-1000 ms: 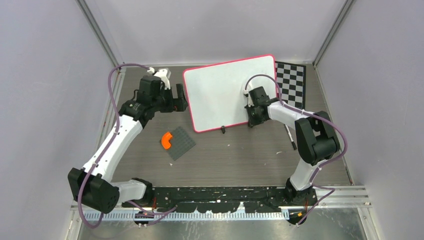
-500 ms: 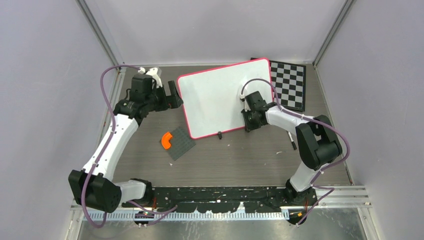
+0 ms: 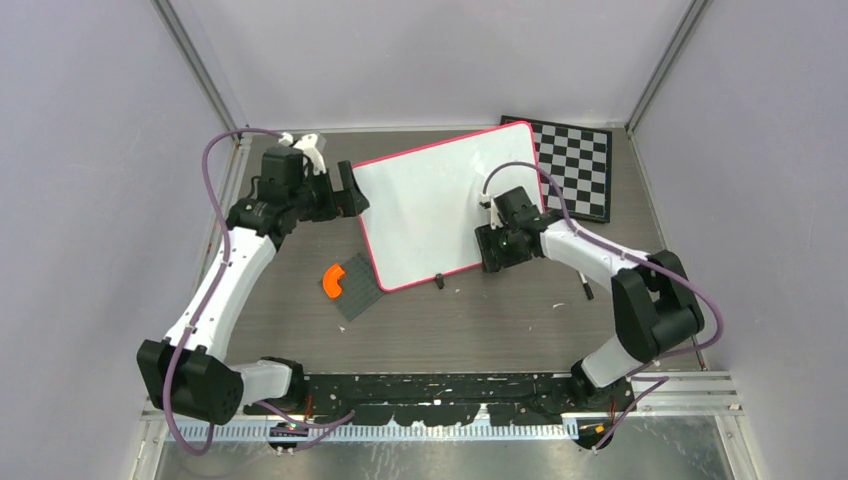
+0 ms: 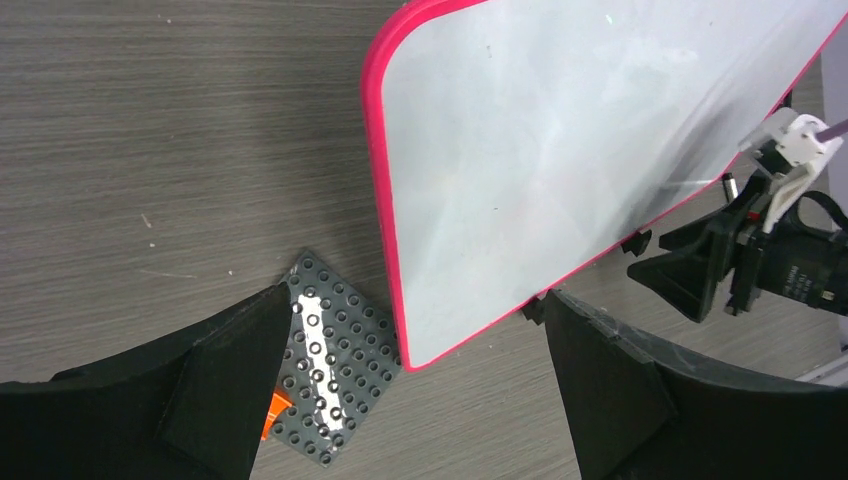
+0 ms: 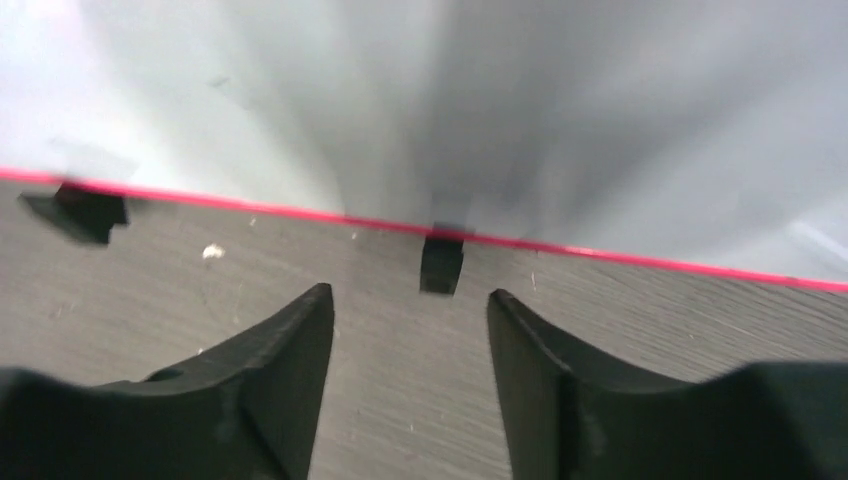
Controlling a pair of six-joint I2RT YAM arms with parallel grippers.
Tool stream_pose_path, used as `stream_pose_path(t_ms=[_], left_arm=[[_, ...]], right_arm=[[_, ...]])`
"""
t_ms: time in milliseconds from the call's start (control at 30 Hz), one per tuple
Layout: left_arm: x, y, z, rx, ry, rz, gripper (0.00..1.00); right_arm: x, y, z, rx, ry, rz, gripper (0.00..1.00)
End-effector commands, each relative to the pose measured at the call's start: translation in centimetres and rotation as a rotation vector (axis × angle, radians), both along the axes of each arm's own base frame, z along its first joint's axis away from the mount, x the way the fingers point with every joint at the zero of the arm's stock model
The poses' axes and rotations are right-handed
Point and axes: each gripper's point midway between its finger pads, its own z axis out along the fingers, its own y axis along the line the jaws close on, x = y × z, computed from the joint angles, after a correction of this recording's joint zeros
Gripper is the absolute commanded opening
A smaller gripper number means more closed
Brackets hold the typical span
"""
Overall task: Write a sentence on the whiteboard
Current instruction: Move the whiteboard to the center of the board, then open the whiteboard marker at the center of the board.
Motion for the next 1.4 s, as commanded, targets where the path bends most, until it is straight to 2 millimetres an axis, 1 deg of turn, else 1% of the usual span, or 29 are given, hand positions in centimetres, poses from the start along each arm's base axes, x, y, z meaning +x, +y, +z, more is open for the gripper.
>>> stream_pose_path(t_ms=[0,100,167,233,300,333,400,433,467,500,567,633,667,733,833,867,900,967,1067,1133,1167,1367], left_arm=[[0.7,-0.7,3.2,-0.001,-0.096,-0.087,1.0],[0.8,-0.9,4.3,0.021,-0.136,-0.128,1.0],[0.5,-1.2,5.2,0.023,-0.171,-0.171,1.0],[-0.1,-2.0,5.8,-0.003,-0.187,-0.227,1.0],[-0.6,-2.8,6.2,-0.032,-0.194,-0.272,1.0],[-0.5,-2.9,6.3,-0.041,-0.195,-0.273,1.0],[-0.3,-2.9,6.6,-0.053,-0.192,-0.252,1.0],[-0.5,-3.0,6.7,-0.045,-0.195,-0.273,1.0],[-0.5,-3.0,7.0,-0.039,-0.201,-0.283,1.0],[-0.5,-2.9,7.0,-0.025,-0.202,-0.288,1.0],[-0.5,-2.5,7.3,-0.002,-0.211,-0.28,1.0],[-0.6,-2.3,7.5,0.003,-0.22,-0.27,1.0],[-0.7,-2.3,7.5,0.002,-0.221,-0.269,1.0],[-0.9,-2.3,7.5,-0.001,-0.22,-0.271,1.0],[-1.0,-2.0,7.6,0.011,-0.221,-0.253,1.0],[-1.0,-1.8,7.6,0.017,-0.223,-0.249,1.0],[-1.1,-1.8,7.7,0.019,-0.227,-0.248,1.0],[-1.2,-1.7,7.8,0.021,-0.226,-0.245,1.0],[-1.5,-1.6,7.8,0.021,-0.223,-0.244,1.0],[-1.5,-1.6,7.8,0.02,-0.221,-0.243,1.0],[-1.5,-1.6,7.7,0.021,-0.218,-0.242,1.0],[-1.2,-1.4,7.5,0.014,-0.2,-0.213,1.0]], right_arm=[[-0.2,1.3,6.6,0.106,-0.097,0.072,0.66],[-1.4,0.3,9.2,0.107,-0.113,0.115,0.73],[-2.5,-1.0,10.0,0.094,-0.106,0.135,0.79],[-3.6,-2.8,10.3,0.061,-0.091,0.136,0.84],[-4.4,-4.6,10.9,0.023,-0.087,0.12,0.87],[-5.0,-5.6,11.2,0.007,-0.074,0.117,0.89],[-5.4,-7.8,12.1,-0.021,-0.061,0.081,0.95],[-5.7,-9.4,12.1,-0.053,-0.039,0.047,0.97],[-5.4,-11.0,12.1,-0.081,-0.03,0.016,0.98],[-5.8,-12.6,11.7,-0.112,0.018,-0.008,0.98],[-6.0,-14.9,11.1,-0.142,0.101,-0.017,0.98],[-6.0,-16.1,10.6,-0.134,0.185,-0.012,0.98],[-6.0,-16.3,10.3,-0.141,0.226,-0.005,0.98],[-5.2,-16.8,9.7,-0.161,0.271,0.001,0.97],[-3.5,-17.9,8.2,-0.222,0.299,-0.002,0.89],[-2.9,-18.4,7.7,-0.248,0.311,-0.003,0.83],[-2.4,-18.7,7.2,-0.261,0.323,0.0,0.8],[-1.7,-19.0,6.0,-0.267,0.359,0.011,0.7],[-0.9,-20.0,4.5,-0.299,0.402,0.019,0.66],[-0.3,-20.3,3.6,-0.298,0.426,0.017,0.57],[-0.1,-20.4,3.3,-0.296,0.436,0.014,0.55],[0.9,-21.0,0.6,-0.314,0.469,-0.003,0.49]])
